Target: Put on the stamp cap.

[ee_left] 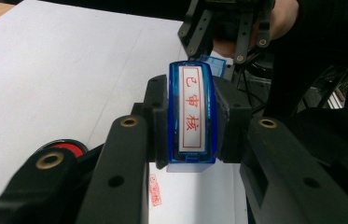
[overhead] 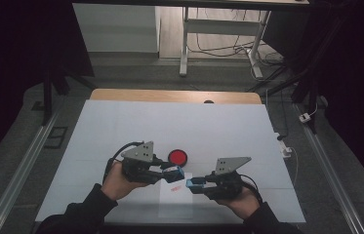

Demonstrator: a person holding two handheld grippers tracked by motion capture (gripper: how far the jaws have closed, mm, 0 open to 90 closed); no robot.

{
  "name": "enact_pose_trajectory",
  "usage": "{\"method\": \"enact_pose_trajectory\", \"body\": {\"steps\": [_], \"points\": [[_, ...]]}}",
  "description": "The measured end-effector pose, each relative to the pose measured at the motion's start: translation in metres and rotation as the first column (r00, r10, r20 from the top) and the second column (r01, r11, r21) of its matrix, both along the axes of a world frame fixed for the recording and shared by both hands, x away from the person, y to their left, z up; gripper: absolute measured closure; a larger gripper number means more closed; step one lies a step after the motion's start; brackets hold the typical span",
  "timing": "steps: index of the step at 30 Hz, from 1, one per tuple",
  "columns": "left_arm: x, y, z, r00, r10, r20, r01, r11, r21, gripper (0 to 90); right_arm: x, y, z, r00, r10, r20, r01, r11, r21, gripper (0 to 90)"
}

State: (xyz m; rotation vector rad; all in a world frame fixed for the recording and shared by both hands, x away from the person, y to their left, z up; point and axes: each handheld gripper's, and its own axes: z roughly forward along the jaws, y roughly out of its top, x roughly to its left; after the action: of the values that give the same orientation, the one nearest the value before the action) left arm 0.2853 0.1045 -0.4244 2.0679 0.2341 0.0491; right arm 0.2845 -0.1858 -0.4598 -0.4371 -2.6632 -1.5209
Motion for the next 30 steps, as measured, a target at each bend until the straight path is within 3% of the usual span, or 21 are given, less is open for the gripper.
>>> {"method": "enact_pose_trajectory", "body": {"steps": [15,30], "points": [[-0.002,-0.004,-0.001,0.9978,-0.059,0.029,0.059,0.9982,0.002,70.2,0.006,0.025,-0.007,0.996,0.089,0.002,-0.089,0.996,0.009,67.7],[-0.004,-0.007,-0.002,0.9931,-0.103,0.055,0.104,0.9945,-0.011,70.2,0.007,0.031,-0.008,0.9932,0.116,-0.011,-0.115,0.9927,0.034,67.8]]}}
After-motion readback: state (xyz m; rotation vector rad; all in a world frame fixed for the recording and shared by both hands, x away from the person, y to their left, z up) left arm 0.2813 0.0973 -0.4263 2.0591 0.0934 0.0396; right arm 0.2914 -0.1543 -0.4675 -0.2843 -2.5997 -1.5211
